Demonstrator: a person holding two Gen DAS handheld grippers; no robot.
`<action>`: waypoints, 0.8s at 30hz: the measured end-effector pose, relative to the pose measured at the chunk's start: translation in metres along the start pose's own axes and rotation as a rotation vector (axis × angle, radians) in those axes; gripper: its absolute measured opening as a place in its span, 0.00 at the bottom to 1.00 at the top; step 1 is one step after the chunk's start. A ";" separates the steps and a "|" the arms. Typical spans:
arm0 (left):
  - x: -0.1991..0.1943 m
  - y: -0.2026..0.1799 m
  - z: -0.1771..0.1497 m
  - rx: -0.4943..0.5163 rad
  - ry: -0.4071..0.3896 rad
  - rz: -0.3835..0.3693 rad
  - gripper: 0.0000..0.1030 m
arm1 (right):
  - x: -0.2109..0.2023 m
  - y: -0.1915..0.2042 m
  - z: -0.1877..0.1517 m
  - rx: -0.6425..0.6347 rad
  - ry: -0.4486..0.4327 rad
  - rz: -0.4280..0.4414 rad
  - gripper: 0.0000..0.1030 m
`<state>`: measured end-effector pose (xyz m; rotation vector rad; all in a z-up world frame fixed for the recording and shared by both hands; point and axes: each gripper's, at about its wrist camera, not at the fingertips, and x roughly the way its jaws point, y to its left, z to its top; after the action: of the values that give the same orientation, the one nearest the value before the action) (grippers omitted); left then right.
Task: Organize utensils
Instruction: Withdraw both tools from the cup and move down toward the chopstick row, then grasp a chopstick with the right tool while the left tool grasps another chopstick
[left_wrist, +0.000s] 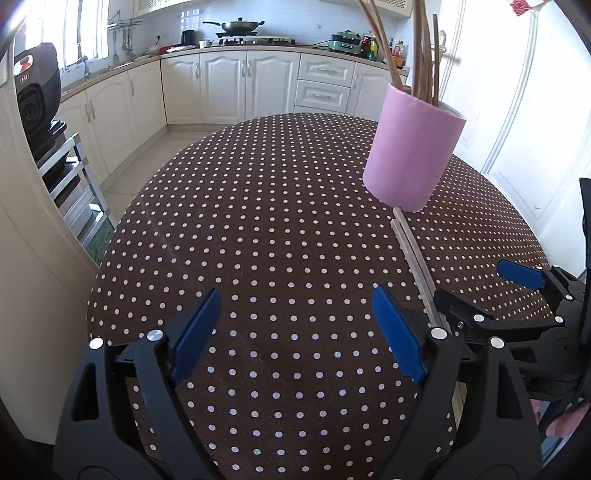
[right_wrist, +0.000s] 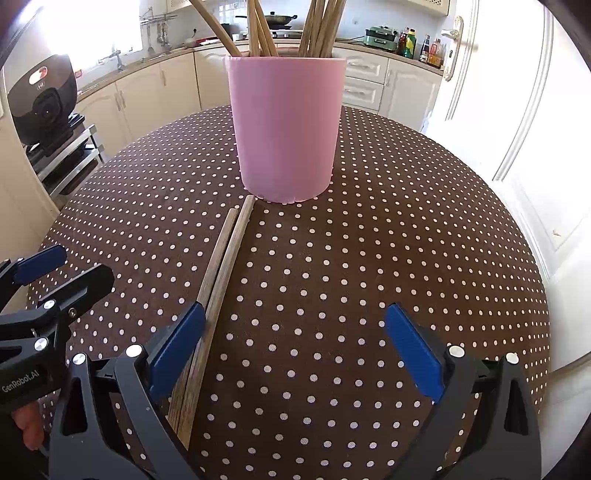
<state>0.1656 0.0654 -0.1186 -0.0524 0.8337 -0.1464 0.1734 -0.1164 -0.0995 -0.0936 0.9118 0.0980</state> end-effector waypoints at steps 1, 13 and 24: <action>0.001 0.001 -0.001 -0.002 0.005 0.003 0.81 | 0.000 0.000 -0.001 0.003 -0.001 -0.001 0.89; 0.000 0.002 -0.005 -0.012 0.024 0.012 0.81 | -0.009 0.024 -0.014 -0.080 -0.012 0.044 0.46; -0.002 -0.005 -0.006 -0.023 0.033 0.002 0.81 | -0.001 0.016 -0.003 -0.041 -0.026 0.078 0.06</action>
<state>0.1596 0.0605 -0.1206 -0.0713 0.8688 -0.1360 0.1680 -0.1006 -0.1012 -0.0944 0.8876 0.1905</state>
